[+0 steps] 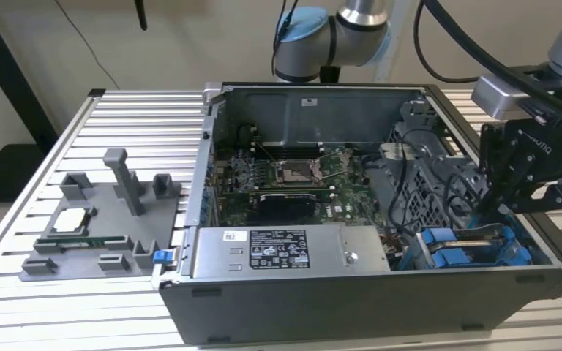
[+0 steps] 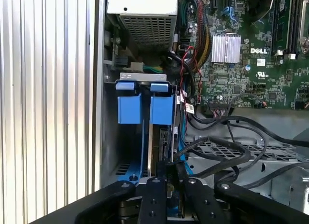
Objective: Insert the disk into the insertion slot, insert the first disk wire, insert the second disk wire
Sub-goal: 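Insert the first disk wire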
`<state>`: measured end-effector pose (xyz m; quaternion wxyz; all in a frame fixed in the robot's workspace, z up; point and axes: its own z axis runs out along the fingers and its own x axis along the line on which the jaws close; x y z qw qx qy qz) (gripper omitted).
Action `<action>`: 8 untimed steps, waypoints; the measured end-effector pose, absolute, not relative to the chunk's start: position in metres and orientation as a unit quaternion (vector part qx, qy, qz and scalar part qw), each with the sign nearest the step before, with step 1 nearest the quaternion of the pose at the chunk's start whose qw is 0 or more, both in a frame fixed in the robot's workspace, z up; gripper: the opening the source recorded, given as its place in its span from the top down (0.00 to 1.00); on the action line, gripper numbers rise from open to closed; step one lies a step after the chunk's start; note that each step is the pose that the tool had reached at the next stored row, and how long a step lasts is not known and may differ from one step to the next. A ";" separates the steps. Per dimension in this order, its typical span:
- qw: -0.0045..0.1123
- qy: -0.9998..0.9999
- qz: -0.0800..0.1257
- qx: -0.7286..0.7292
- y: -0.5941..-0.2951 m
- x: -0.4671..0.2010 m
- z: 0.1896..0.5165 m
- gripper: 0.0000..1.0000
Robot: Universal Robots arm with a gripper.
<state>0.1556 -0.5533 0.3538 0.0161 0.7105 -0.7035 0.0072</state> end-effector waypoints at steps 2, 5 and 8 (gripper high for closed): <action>0.016 -0.704 0.006 0.710 -0.555 0.156 0.353 1.00; 0.013 -0.704 0.003 0.710 -0.556 0.157 0.351 1.00; 0.010 -0.705 0.000 0.709 -0.557 0.157 0.349 1.00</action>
